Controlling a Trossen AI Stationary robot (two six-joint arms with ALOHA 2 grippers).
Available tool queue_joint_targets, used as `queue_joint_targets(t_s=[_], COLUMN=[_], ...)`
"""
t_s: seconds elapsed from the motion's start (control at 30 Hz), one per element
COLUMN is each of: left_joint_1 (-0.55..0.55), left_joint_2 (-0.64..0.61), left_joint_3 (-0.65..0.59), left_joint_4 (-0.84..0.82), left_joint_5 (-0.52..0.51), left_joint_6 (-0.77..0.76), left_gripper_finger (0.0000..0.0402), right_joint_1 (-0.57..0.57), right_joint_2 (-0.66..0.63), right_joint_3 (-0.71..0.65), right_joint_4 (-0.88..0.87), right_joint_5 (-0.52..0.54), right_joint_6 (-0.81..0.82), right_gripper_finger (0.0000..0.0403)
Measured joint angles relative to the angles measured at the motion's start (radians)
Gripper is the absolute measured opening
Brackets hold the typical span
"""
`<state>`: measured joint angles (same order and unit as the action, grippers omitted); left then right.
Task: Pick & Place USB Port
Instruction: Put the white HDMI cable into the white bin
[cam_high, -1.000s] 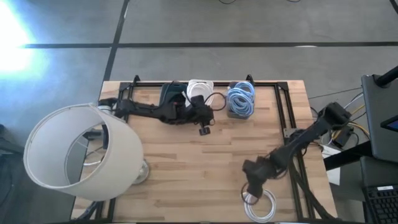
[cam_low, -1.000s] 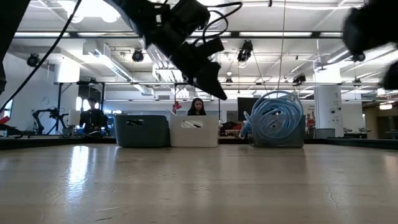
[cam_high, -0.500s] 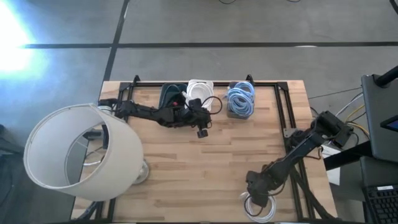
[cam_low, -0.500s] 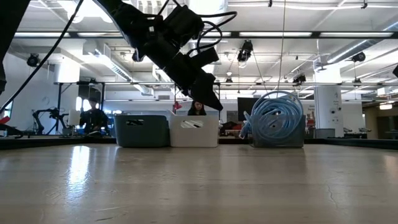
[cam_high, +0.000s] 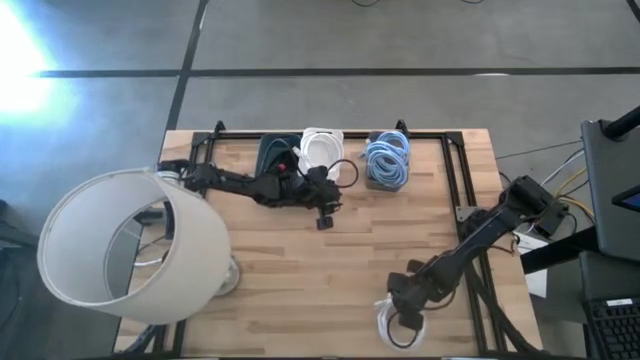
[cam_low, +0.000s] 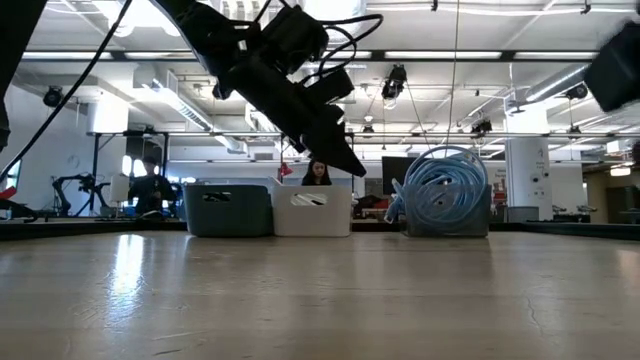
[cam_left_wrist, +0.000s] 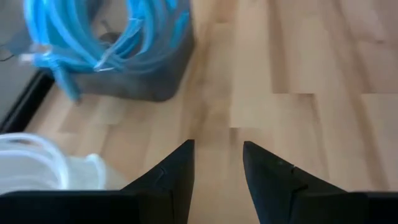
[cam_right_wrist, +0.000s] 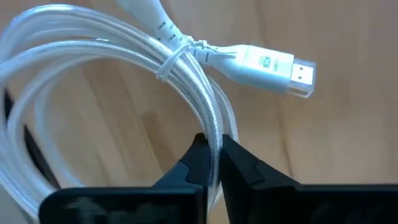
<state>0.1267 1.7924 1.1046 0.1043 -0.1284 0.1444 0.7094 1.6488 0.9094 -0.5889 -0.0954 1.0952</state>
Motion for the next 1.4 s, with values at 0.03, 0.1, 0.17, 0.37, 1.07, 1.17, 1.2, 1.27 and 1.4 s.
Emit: queue_joint_targets(t_s=[0.03,0.1,0.17,0.37,1.07,1.17,1.2,1.27,1.4], left_joint_1=[-0.005,-0.017,-0.028,-0.053,-0.030,-0.032,-0.029,-0.025,-0.015], left_joint_2=[0.000,0.000,-0.004,-0.109,-0.422,-0.418,-0.417,-0.417,-0.417], left_joint_3=[0.000,0.000,0.001,0.017,-0.182,-0.200,-0.206,-0.215,-0.232], left_joint_4=[0.001,0.001,-0.002,-0.005,0.004,-0.011,-0.010,-0.010,-0.008], left_joint_5=[0.013,0.029,0.036,0.037,-0.274,-0.378,-0.405,-0.478,-0.740], left_joint_6=[0.002,0.014,0.024,0.039,0.116,0.143,0.144,0.139,0.145], left_gripper_finger=[0.0140,0.0140,0.0140,0.0140,0.0140,0.0140,0.0140,0.0140,0.0140], right_joint_1=[-0.010,-0.030,-0.053,-0.158,-1.018,-1.097,-1.115,-1.142,-1.158], right_joint_2=[-0.008,-0.026,-0.048,-0.126,-0.107,-0.028,0.002,0.058,0.152], right_joint_3=[0.007,0.024,0.035,0.065,0.064,0.076,0.092,0.129,0.248], right_joint_4=[0.000,0.001,-0.001,-0.005,0.807,0.911,0.914,0.885,0.735], right_joint_5=[0.018,0.066,0.150,0.475,0.405,0.298,0.296,0.295,0.294], right_joint_6=[-0.018,-0.073,-0.135,-0.367,-1.228,-1.195,-1.196,-1.196,-1.223], right_gripper_finger=[0.0016,0.0015,0.0015,0.0014,0.0013,0.0013,0.0013,0.0013,0.0013])
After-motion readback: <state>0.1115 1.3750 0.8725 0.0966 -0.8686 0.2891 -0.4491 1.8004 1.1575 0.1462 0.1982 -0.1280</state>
